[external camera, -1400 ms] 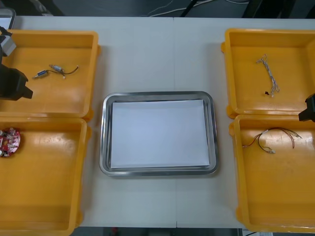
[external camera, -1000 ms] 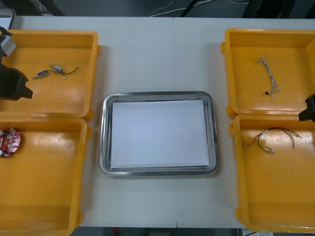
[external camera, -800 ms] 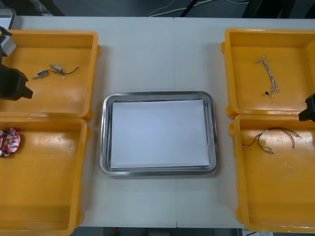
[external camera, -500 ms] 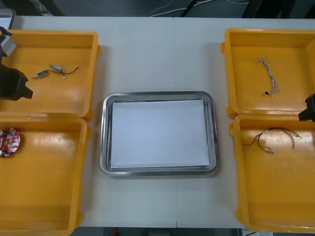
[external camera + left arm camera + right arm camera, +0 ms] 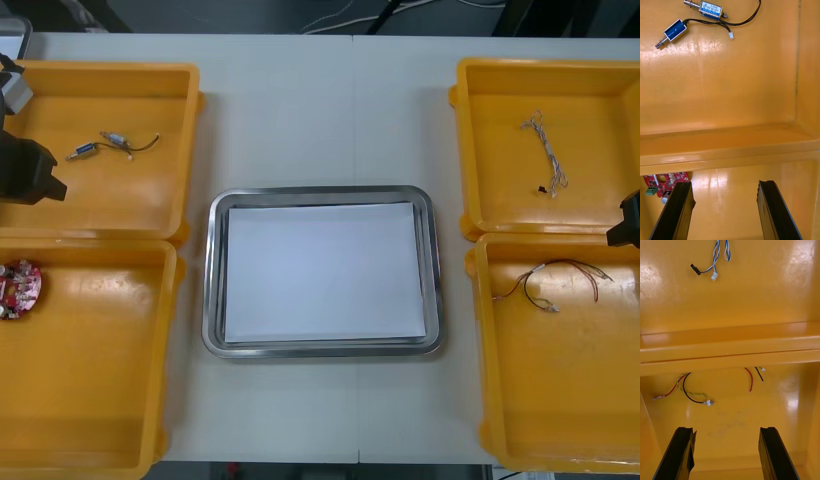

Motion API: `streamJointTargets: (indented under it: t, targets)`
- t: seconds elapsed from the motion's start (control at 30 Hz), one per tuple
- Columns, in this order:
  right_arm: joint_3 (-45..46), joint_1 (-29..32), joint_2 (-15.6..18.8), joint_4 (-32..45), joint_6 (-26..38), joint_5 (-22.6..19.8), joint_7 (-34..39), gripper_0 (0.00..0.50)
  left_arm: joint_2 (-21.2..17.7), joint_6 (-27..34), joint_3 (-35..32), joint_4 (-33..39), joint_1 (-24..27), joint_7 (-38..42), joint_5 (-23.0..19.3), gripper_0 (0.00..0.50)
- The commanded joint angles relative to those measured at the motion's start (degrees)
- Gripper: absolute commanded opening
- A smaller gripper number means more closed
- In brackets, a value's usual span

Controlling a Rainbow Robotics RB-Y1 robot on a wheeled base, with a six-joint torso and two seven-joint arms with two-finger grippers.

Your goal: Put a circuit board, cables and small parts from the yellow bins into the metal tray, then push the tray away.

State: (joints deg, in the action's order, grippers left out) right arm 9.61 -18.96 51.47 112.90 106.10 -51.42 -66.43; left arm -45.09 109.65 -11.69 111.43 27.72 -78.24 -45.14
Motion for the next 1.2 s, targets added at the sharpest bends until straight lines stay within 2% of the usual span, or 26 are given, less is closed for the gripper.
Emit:
streamJointTargets:
  t: [0.03,1.2]
  targets:
    - [-0.2,-1.7,-0.4,1.62,-0.54,-0.26,-2.65,0.5,-2.73,0.35,-1.67,0.63,-0.65,-3.49,-0.3,0.5]
    - [-0.2,-1.7,-0.4,1.62,-0.54,-0.26,-2.65,0.5,-2.73,0.35,-1.67,0.63,-0.65,-3.49,-0.3,0.5]
